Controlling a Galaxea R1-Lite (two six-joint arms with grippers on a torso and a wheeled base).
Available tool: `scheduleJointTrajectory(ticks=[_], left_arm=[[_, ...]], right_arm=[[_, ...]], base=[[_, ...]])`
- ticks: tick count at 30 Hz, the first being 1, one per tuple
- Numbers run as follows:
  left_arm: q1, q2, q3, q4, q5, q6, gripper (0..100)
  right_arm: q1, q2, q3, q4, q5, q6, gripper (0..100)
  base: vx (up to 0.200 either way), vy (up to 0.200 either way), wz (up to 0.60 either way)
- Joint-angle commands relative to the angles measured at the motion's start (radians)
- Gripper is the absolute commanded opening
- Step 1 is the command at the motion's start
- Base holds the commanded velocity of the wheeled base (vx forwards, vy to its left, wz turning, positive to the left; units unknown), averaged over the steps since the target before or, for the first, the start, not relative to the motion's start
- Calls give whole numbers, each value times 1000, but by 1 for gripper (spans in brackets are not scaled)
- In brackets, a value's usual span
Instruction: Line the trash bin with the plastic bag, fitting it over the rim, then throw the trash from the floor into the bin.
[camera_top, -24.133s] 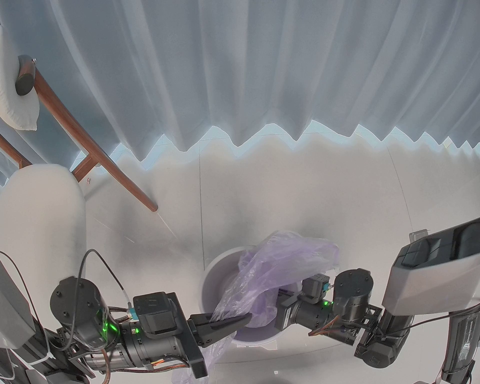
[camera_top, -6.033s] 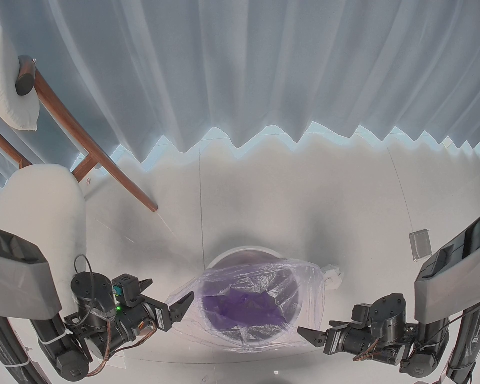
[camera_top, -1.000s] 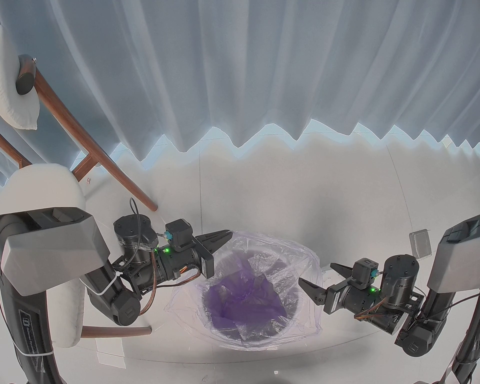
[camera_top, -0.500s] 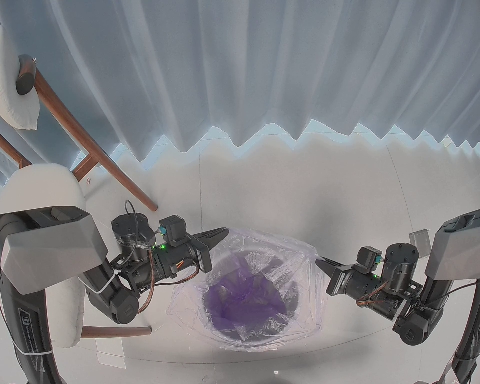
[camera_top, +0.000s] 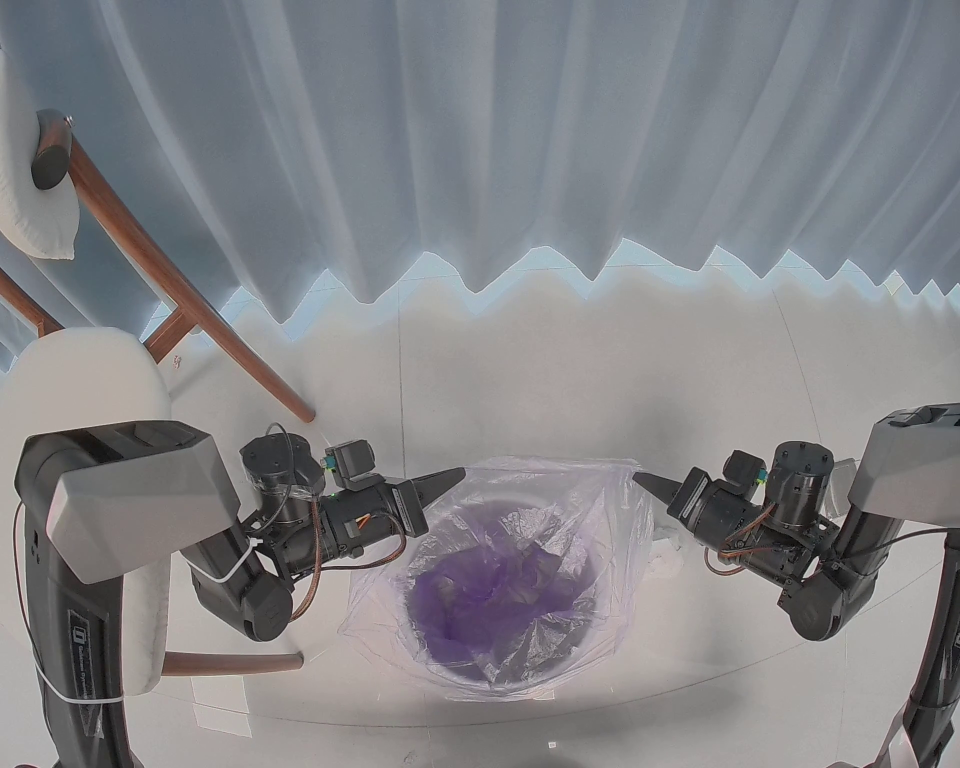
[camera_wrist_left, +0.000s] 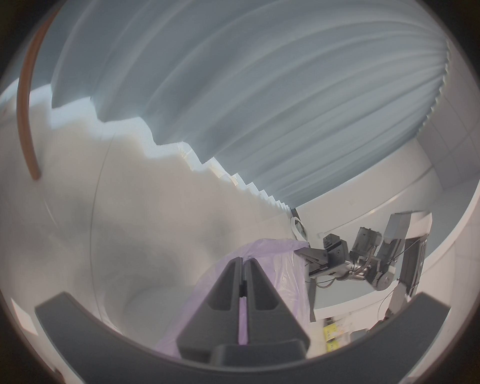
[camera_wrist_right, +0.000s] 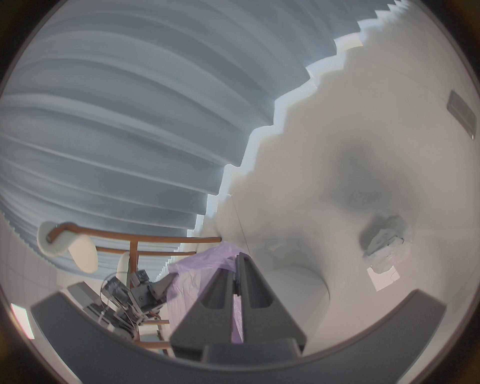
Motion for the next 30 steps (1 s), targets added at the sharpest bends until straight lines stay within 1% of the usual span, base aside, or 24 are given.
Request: scheduleJointTrajectory(ticks=[1, 4, 7, 9, 12, 15, 22, 30], left_arm=[[18, 70, -26, -3, -17, -42, 0], [30, 93, -50, -34, -20, -119, 0], [32, 98, -57, -42, -20, -151, 0], [36, 101, -57, -43, -40, -180, 0], [61, 110, -57, -45, -100, -186, 0], [81, 131, -67, -43, -135, -188, 0], [89, 199, -109, -45, -135, -195, 0], [93, 233, -129, -51, -138, -209, 0]], right_arm=[[-14, 48, -54, 23, 6, 38, 0], [-14, 88, -83, 23, 6, 49, 0], [-14, 98, -99, 26, 7, 53, 0], [-14, 118, -122, 39, 10, 53, 0], [-14, 135, -137, 55, 20, 55, 0], [-14, 147, -148, 68, 26, 55, 0], [-14, 196, -163, 66, 27, 55, 0], [-14, 239, -169, 65, 27, 55, 0]], base=[[0, 0, 0], [0, 0, 0], [0, 0, 0], [0, 0, 0], [0, 0, 0], [0, 0, 0], [0, 0, 0], [0, 0, 0]])
